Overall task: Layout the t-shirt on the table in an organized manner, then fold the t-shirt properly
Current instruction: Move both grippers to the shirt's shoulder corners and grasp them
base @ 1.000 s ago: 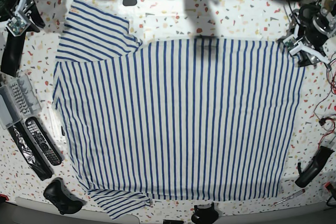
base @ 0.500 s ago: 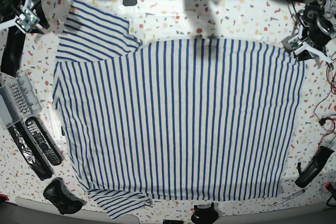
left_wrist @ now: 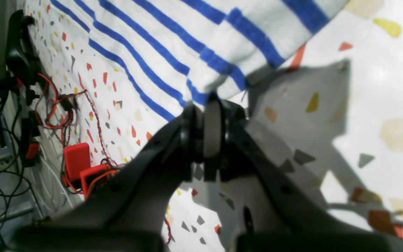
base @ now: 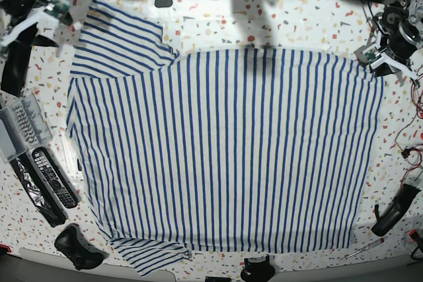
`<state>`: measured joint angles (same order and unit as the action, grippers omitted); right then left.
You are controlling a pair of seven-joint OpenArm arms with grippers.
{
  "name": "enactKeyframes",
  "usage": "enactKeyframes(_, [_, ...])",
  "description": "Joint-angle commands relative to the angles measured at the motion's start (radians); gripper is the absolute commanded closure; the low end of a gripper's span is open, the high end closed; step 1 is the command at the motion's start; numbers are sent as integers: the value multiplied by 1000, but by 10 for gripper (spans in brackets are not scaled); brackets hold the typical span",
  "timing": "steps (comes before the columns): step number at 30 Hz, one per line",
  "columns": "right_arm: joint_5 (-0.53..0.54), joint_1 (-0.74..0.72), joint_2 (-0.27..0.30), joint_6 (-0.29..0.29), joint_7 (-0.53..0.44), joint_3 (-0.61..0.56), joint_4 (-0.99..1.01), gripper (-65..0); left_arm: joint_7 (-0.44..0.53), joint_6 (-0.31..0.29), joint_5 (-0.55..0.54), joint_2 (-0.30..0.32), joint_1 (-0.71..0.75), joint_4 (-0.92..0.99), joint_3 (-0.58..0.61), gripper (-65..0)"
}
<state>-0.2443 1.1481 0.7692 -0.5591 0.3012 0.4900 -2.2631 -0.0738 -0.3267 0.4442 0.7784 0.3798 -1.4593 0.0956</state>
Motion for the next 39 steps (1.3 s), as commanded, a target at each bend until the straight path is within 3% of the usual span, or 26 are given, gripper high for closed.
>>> enactKeyframes(1, [-62, -1, 25, 54, -1, -39, 15, -282, -7, -7, -1, 17, 3, -5, -8, 0])
enactKeyframes(4, [-269, -48, 64, 187, 42, -200, 103, -282, -7, -7, -1, 17, 3, -5, -8, 0])
enactKeyframes(8, [-471, -133, 78, 254, 77, -353, 208, -282, -6, -6, -1, 17, 2, -5, -8, 0])
enactKeyframes(28, [-507, -541, 78, 251, 60, -771, 435, -282, -7, -6, -1, 17, 2, -5, -8, 0])
enactKeyframes(31, [-495, -590, 78, 213, 63, -814, 453, -282, -7, -6, -1, 17, 2, -5, -8, 0])
enactKeyframes(34, [-473, -625, 77, 135, 66, -841, 466, -280, -7, -6, -1, 17, 2, -5, -8, 0])
enactKeyframes(36, [-469, -636, 77, 98, 72, -848, 468, -211, -7, -6, -2, 17, 3, -5, -8, 0])
enactKeyframes(39, [-452, -636, 78, 95, 74, -848, 468, -15, -6, -6, -2, 17, 3, -5, -8, 0])
